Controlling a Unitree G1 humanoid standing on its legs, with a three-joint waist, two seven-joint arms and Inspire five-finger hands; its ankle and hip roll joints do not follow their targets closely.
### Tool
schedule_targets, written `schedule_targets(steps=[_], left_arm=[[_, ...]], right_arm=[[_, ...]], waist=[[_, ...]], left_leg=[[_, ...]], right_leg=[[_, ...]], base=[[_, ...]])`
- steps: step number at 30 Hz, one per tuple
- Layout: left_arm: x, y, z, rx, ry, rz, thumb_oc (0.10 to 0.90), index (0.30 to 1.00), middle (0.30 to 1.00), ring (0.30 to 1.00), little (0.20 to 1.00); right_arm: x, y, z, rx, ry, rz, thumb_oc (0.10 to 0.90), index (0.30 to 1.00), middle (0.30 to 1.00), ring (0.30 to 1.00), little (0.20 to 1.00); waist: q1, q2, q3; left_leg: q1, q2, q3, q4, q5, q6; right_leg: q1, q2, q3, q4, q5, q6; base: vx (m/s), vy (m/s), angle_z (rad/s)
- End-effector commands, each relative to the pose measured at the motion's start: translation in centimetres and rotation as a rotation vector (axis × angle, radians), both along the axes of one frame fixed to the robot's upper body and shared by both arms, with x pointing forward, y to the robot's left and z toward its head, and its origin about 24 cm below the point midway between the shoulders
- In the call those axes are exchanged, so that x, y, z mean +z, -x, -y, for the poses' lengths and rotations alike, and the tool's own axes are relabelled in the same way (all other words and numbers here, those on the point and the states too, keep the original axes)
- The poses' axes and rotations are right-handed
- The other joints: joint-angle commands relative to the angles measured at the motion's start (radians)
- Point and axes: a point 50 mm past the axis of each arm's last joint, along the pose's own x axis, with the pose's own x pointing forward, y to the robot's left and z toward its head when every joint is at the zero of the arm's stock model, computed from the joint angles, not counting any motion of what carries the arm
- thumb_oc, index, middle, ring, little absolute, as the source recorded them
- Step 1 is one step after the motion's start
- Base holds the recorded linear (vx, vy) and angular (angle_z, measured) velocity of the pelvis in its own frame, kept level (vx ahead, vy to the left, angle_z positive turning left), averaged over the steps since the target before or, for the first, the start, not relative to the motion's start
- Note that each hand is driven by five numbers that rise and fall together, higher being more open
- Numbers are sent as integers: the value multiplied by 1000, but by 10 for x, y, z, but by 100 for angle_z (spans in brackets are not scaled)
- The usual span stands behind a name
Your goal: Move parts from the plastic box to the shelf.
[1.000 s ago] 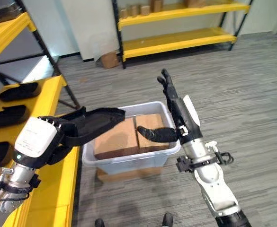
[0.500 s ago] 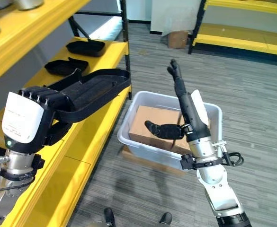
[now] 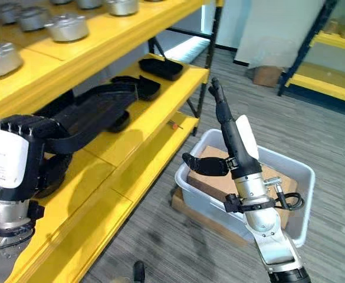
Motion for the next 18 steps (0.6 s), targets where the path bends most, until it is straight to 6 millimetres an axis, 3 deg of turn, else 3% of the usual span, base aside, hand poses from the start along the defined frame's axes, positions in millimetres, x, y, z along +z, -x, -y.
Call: schedule_targets(steps=[1, 7, 9, 10, 11, 13, 14, 18], left_arm=[[56, 12, -4, 12, 28, 389, 400, 300, 300, 300, 300], [55, 14, -8, 33, 21, 369, 400, 300, 300, 300, 300], [52, 11, -9, 26, 32, 339, 400, 300, 300, 300, 300], [50, 9, -11, 27, 42, 324, 400, 300, 300, 300, 300], [46, 8, -13, 43, 42, 296, 400, 300, 300, 300, 300], [43, 6, -14, 50, 48, 269, 400, 300, 300, 300, 300], [40, 2, -13, 44, 63, 243, 400, 300, 300, 300, 300], [37, 2, -12, 40, 73, 223, 400, 300, 300, 300, 300]], right_arm=[[31, 4, -6, 44, -11, 182, 900, 1000, 1000, 1000, 1000], [25, 4, -9, 31, 1, 164, 900, 1000, 1000, 1000, 1000], [20, 6, -6, 20, -2, 138, 900, 1000, 1000, 1000, 1000], [18, 8, -4, 20, 2, 127, 900, 1000, 1000, 1000, 1000], [14, 10, -1, 19, 15, 105, 900, 1000, 1000, 1000, 1000], [14, 13, 2, 20, 14, 102, 900, 1000, 1000, 1000, 1000], [13, 14, 4, 17, 22, 95, 900, 1000, 1000, 1000, 1000], [16, 12, 4, 21, 13, 110, 900, 1000, 1000, 1000, 1000]], waist=[[-1, -10, -81], [12, -20, -63], [-41, -26, -38], [-52, -21, -35], [-64, -16, -35], [-67, -16, -43], [-81, -24, -53], [-68, -35, -63]], left_leg=[[89, 28, 37, -39, -101, -13], [115, -27, 4, -41, -124, 23], [113, -35, -11, -41, -104, 39], [113, -30, -15, -41, -100, 42], [109, -34, -30, -41, -85, 52], [101, -40, -51, -41, -77, 55], [90, -49, -78, -39, -68, 55], [67, -55, -78, -38, -51, 42]], right_leg=[[-27, -65, -4, 24, 97, 81], [-39, -124, 14, 116, 117, 87], [-106, -67, 177, 153, 99, 61], [-149, -8, 276, 175, 46, 38], [-178, 120, 371, 196, -57, -7], [-190, 204, 402, 209, -125, -44], [-197, 273, 456, 203, -163, -67], [-174, 291, 462, 102, -143, -76]], base=[[-11, 135, 64], [12, 121, 23], [-83, 106, 20], [-66, 155, 58], [17, 102, 50], [15, 20, 30], [-17, -60, 37], [-74, -84, 57]])
